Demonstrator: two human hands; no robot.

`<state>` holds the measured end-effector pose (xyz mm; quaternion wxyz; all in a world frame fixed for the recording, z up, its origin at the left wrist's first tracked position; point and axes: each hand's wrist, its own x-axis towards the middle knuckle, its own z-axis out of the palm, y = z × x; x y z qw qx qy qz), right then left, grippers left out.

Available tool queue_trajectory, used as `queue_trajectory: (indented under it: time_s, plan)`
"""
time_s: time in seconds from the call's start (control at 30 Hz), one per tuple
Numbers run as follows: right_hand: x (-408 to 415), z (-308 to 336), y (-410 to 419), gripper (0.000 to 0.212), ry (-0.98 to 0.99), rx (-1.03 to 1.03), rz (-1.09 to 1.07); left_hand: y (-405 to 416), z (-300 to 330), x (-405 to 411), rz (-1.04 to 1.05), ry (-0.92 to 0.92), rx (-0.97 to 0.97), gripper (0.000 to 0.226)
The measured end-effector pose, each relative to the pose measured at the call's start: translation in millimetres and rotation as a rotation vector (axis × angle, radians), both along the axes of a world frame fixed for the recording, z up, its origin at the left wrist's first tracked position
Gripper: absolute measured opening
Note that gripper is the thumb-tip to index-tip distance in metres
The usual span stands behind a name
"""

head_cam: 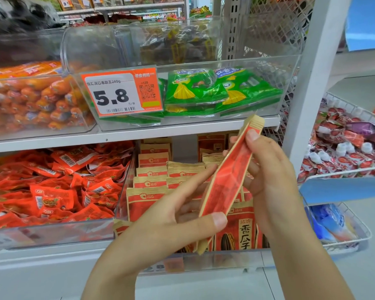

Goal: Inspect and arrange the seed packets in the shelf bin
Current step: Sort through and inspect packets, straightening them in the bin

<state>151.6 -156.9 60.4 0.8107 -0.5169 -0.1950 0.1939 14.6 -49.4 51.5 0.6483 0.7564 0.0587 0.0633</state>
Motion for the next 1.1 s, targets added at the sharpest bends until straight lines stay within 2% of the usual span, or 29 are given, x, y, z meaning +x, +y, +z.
queue_trajectory:
  time_s: [0.07,0.13,0.27,0.4,0.47,0.57,0.67,0.73,0.93,1.1]
  plan:
    - [1.2,-0.8,-0.9,0.058,-0.011,-0.022,-0.016,-1.6,0.7,-0.7,-0.018,-0.005,0.021,0.078]
    - [0.7,-3.3,-0.5,0.068,-0.048,-0.060,0.016,-2.3,0.9,-0.4,0.055,-0.028,-0.002,0.079]
    - [-7.6,-7.7,3.6,0.101,-0.187,-0.141,0.232,3.5,4.9,0.1,0.247,-0.186,-0.067,0.088]
    - [-19.1,-7.6,9.1,0.118,-0.256,-0.169,0.372,8.4,9.3,-2.3,0.345,-0.211,-0.149,0.110]
    - [-20.9,-8.3,10.8,0.116,-0.274,-0.167,0.363,5.8,11.0,-2.5,0.331,-0.225,-0.149,0.112]
    - [-20.6,-8.9,12.7,0.102,-0.251,-0.129,0.311,0.8,12.1,-1.8,0.297,-0.227,-0.121,0.096]
    - [-18.3,-8.9,12.5,0.097,-0.213,-0.082,0.206,5.7,10.5,-3.0,0.299,-0.150,-0.079,0.052]
    - [-16.4,-8.3,11.9,0.096,-0.191,-0.047,0.142,10.8,8.9,-5.0,0.329,-0.117,-0.034,0.032]
    - [-13.3,-8.0,9.2,0.092,-0.178,-0.031,0.036,3.9,14.2,-4.6,0.409,-0.189,0.089,0.016]
    - [-11.9,-9.5,9.3,0.106,-0.141,-0.049,0.000,-0.7,13.3,0.2,0.466,-0.285,0.257,0.015]
